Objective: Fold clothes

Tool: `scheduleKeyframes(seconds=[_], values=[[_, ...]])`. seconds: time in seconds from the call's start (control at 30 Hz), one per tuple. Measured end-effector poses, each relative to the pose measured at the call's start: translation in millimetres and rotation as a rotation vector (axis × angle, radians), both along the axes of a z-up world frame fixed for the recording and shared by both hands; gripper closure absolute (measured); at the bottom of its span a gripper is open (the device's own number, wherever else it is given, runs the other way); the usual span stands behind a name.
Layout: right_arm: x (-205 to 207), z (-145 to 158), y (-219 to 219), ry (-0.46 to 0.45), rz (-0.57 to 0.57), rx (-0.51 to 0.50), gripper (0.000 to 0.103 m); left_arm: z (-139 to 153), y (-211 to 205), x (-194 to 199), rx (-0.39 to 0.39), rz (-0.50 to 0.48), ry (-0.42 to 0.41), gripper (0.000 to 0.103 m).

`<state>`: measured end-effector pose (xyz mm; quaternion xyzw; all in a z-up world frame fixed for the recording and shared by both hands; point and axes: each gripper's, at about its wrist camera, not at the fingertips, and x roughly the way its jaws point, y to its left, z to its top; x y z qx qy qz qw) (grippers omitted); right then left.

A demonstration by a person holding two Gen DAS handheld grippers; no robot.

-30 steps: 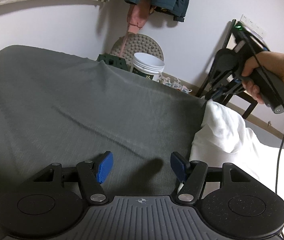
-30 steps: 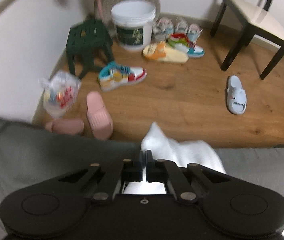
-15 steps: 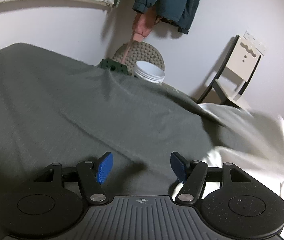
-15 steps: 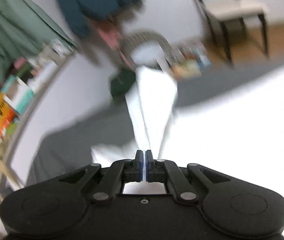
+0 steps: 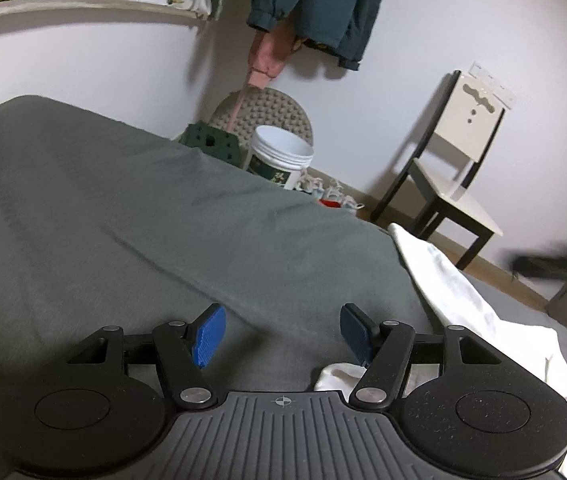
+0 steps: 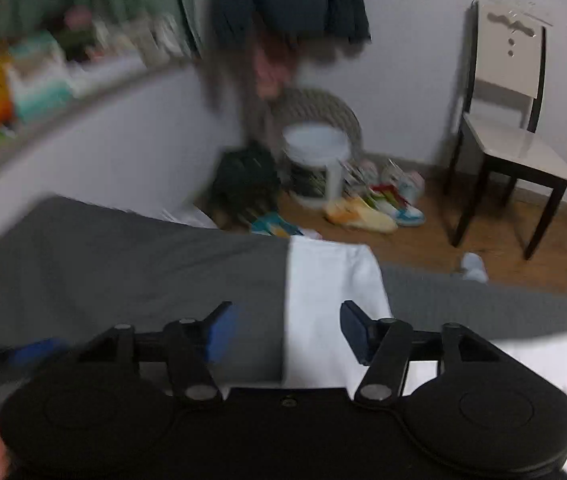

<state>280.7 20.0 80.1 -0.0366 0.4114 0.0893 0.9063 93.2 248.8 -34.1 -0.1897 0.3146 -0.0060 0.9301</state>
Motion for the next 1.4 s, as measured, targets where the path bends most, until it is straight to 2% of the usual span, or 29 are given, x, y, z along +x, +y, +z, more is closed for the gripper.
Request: scheduleKeyframes(seconds=[0.1,0.17,0.23,0.3,0.33,0.4,0.43,0.47,0.53,0.67,0.8,0.9,1.03,1.17,1.23,1.27,1.3,1.37,1.4], values=[[58.9,-31.8,37.3,0.114,-0.051,-0.090,0.055,-2.5,2.1,4.2,0.009,-0.002,0.008,0.039],[80.8,-47.6,55.5,0.128,-0.050,-0.187,0.055,-5.4,4.7,6.0,-0.002,0.000,0.014,0.039],[93.8,-59.3,67.1,0.123,-0.047,-0.231,0.055,-8.2,6.5,8.0,-0.006,-0.001,0.019,0.039],[97.9,-67.2,67.5,0.133,-0.066,-0.195,0.057,-11.1,6.6,10.7,-0.006,-0.004,0.023,0.039],[99.8,-70.8,66.8,0.136,-0.077,-0.174,0.062,-12.9,6.2,11.9,-0.007,-0.007,0.026,0.039],[100.9,-72.1,55.8,0.132,-0.112,-0.099,0.082,-15.9,5.3,14.0,-0.013,-0.015,0.031,0.039],[97.8,-68.2,50.9,0.127,-0.125,-0.085,0.097,-16.4,4.2,14.8,-0.017,-0.022,0.031,0.039],[92.2,-61.3,44.1,0.113,-0.125,-0.062,0.100,-16.6,3.0,14.8,-0.023,-0.032,0.027,0.039],[80.2,-46.9,30.3,0.084,-0.126,-0.015,0.100,-14.1,1.9,14.3,-0.039,-0.057,0.014,0.039],[9.7,10.0,-12.3,-0.032,-0.141,0.140,0.100,-5.8,3.1,12.9,-0.175,-0.158,0.000,0.039],[-92.2,63.1,-71.7,-0.143,-0.233,0.288,0.100,-1.6,0.8,7.5,-0.389,-0.323,0.035,0.039],[-177.5,91.3,-112.9,-0.219,-0.315,0.361,0.100,-2.4,-7.7,-0.7,-0.456,-0.351,0.054,0.039],[-274.9,103.2,-148.4,-0.272,-0.428,0.352,0.100,-16.5,-24.5,3.5,-0.546,-0.315,0.130,0.038],[-329.0,79.1,-177.6,-0.200,-0.528,0.329,0.100,-30.6,-43.6,10.7,-0.524,-0.278,0.183,0.038],[-334.4,61.4,-180.7,-0.144,-0.504,0.299,0.097,-33.9,-47.3,8.3,-0.504,-0.234,0.181,0.038],[-333.4,54.0,-179.4,-0.124,-0.476,0.286,0.091,-35.6,-49.1,7.1,-0.495,-0.212,0.180,0.038],[-328.8,48.7,-176.4,-0.122,-0.459,0.305,0.071,-37.3,-51.0,5.9,-0.485,-0.190,0.179,0.038],[-309.0,35.2,-172.5,-0.115,-0.426,0.414,0.049,-40.6,-51.1,5.2,-0.504,-0.147,0.174,0.038],[-298.6,27.8,-171.0,-0.110,-0.413,0.467,0.048,-42.2,-50.8,5.0,-0.516,-0.126,0.171,0.038]])
